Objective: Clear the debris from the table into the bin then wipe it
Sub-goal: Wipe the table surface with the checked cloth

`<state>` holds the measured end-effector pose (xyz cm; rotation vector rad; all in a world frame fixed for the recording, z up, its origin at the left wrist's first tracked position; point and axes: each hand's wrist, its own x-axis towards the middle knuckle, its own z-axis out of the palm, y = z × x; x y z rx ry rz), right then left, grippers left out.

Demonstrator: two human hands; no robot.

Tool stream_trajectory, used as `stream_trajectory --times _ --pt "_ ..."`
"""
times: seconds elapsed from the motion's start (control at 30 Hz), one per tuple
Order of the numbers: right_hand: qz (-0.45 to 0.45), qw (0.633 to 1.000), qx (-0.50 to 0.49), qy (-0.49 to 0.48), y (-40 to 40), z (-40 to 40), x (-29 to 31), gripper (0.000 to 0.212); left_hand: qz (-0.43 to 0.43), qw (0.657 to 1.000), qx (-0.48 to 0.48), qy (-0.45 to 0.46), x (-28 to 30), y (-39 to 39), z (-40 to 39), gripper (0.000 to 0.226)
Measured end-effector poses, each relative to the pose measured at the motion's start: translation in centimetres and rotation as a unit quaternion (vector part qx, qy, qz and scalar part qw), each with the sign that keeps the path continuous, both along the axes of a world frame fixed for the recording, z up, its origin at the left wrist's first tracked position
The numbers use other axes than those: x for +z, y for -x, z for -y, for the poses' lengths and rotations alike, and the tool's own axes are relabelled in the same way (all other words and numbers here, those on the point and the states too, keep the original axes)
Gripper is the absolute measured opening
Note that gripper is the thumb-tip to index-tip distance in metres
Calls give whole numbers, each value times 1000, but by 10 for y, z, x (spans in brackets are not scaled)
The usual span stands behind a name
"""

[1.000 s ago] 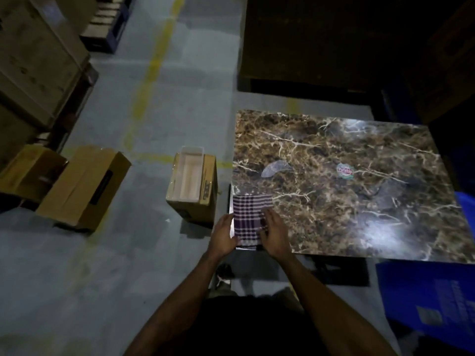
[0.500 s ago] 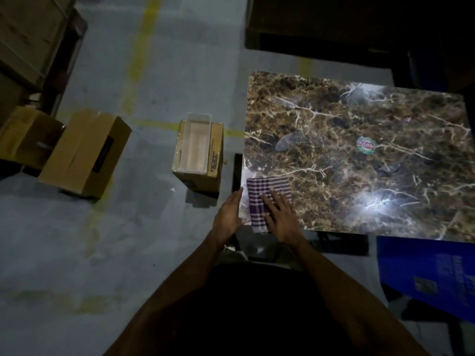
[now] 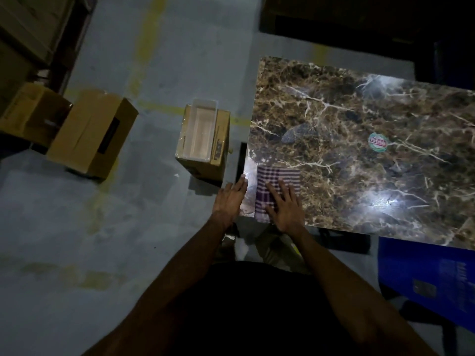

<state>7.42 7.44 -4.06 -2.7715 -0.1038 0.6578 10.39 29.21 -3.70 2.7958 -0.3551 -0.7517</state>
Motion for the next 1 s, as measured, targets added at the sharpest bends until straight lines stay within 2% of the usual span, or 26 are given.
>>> stream_trajectory --times 0.13,0.27,0.37,0.43,0.57,0.63,0.7,0.8,0.9,1.0 --pt "7 997 -69 14 -21 -33 -9 66 -6 1000 15 -23 -1 5 1 96" --pt "15 999 29 17 12 -43 -15 68 -19 999 26 -4 10 8 8 77" --pt "-6 999 52 6 25 -12 -4 68 -3 1000 27 -16 3 4 5 93" --pt "-12 1000 10 18 20 2 -2 69 3 999 19 -39 1 6 2 104" --pt "-19 996 -79 19 -14 -16 -8 74 6 998 11 -55 5 7 5 98" --pt "-19 998 -59 8 -12 -35 -7 72 1 999 15 -42 11 8 7 87" --pt "-14 1000 16 5 7 -41 -4 67 -6 1000 17 -25 14 9 5 82" --pt "-28 999 39 4 29 -12 0 67 -2 999 17 -41 9 6 2 103" --pt "-43 998 -32 37 18 15 2 71 -17 998 8 -63 8 3 2 113" --pt "-44 994 -96 31 -11 -5 0 71 -41 997 -12 -68 16 -3 2 120"
